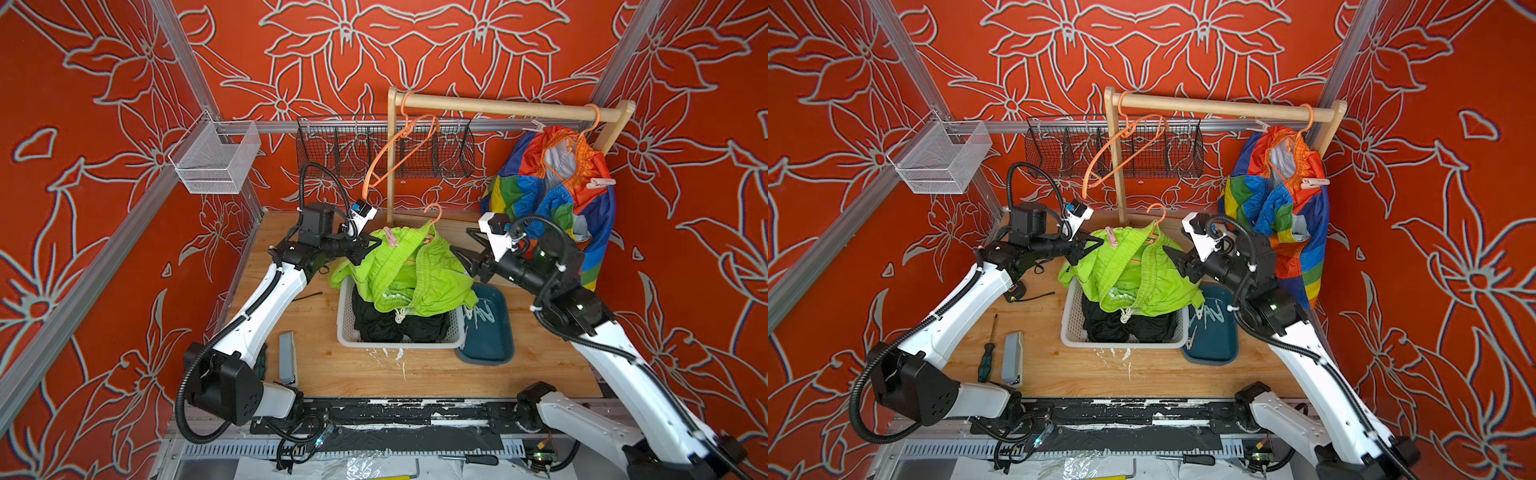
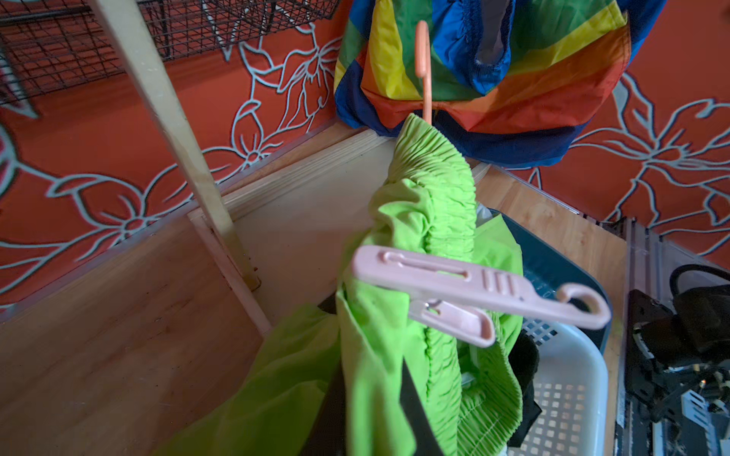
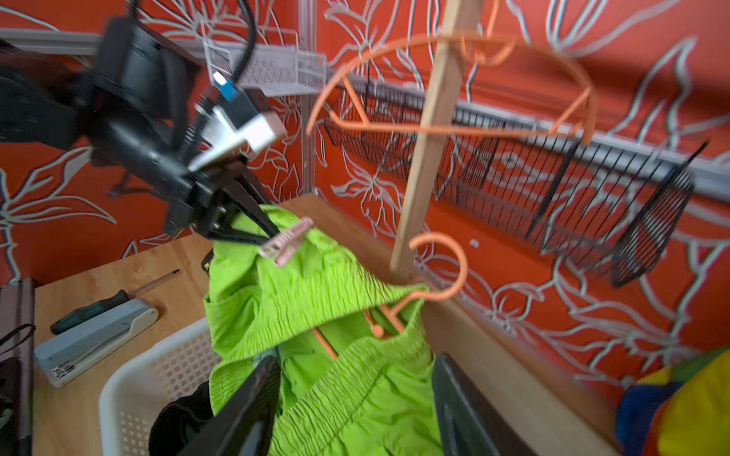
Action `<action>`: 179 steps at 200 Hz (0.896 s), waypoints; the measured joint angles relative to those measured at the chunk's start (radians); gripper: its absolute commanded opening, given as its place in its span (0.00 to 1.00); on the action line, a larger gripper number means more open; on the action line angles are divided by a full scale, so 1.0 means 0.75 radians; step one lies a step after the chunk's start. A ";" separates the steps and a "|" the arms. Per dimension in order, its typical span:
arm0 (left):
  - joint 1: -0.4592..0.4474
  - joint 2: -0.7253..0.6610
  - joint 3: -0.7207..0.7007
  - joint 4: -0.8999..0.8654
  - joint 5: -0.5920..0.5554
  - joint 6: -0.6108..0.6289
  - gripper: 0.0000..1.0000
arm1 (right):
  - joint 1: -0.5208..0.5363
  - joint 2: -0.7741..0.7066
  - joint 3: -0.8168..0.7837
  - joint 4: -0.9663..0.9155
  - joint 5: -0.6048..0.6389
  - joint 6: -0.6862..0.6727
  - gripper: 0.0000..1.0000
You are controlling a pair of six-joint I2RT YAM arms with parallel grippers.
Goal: Remove the clothespins securing shorts to the hanger
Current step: Remove the clothespin from the hanger.
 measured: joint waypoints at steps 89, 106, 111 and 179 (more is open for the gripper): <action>-0.009 -0.008 0.001 0.010 0.015 -0.052 0.00 | 0.385 0.201 -0.153 0.161 0.344 -0.421 0.67; -0.009 -0.008 0.001 0.010 0.015 -0.056 0.00 | 0.441 0.240 -0.157 0.213 0.407 -0.504 0.67; -0.009 -0.008 0.001 0.010 0.015 -0.056 0.00 | 0.454 0.251 -0.154 0.230 0.421 -0.527 0.67; -0.009 -0.008 0.001 0.013 0.016 -0.066 0.00 | 0.561 0.475 -0.126 0.535 0.621 -0.805 0.66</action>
